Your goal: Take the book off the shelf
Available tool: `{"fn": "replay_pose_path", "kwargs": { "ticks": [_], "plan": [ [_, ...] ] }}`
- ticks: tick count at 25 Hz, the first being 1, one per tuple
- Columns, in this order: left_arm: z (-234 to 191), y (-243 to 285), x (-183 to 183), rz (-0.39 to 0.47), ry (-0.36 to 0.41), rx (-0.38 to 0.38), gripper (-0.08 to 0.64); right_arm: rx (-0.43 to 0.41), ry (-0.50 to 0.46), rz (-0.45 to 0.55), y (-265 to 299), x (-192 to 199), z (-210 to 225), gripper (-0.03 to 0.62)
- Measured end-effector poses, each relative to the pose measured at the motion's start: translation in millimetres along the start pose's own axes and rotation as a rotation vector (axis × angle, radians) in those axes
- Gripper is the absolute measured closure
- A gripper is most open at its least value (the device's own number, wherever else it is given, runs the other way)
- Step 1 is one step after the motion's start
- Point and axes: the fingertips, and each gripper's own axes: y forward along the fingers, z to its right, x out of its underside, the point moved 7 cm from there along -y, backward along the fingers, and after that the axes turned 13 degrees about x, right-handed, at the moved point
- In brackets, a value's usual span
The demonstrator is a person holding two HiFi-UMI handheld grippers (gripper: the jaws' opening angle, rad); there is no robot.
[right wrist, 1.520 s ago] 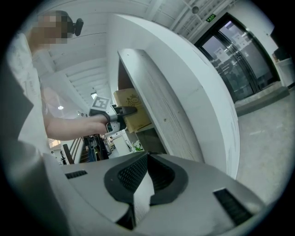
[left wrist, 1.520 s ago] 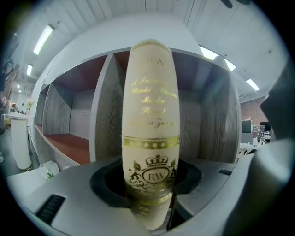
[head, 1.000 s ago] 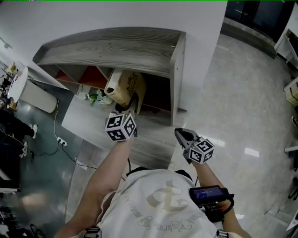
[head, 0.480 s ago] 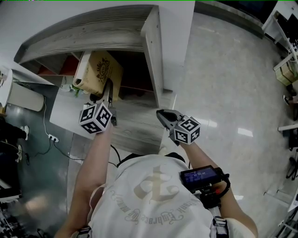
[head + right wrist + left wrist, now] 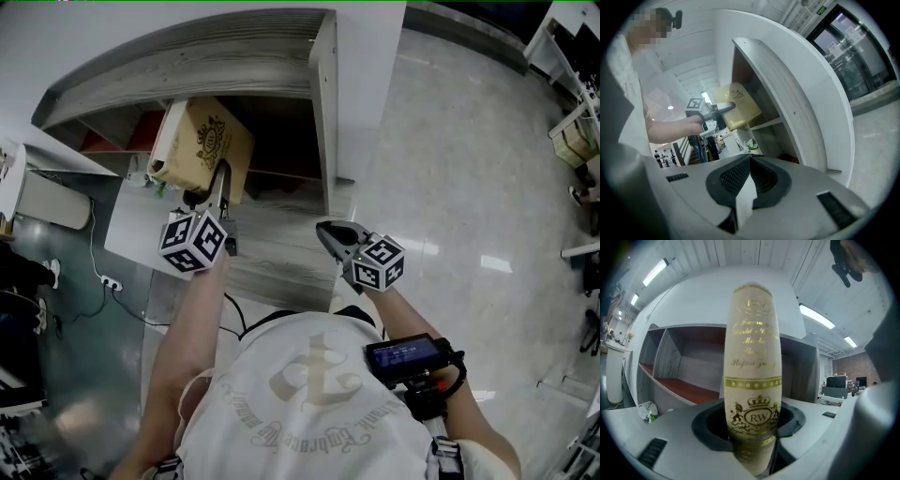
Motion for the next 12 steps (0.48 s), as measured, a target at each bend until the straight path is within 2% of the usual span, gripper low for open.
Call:
{"fn": "replay_pose_path", "kwargs": {
  "ticks": [5, 12],
  "plan": [
    [4, -10, -5, 0.011, -0.010, 0.032, 0.347, 0.007, -0.001, -0.004, -3, 3, -13, 0.588],
    [-27, -43, -8, 0.016, -0.012, 0.102, 0.347, 0.016, -0.012, -0.011, 23, 8, -51, 0.588]
  ]
}}
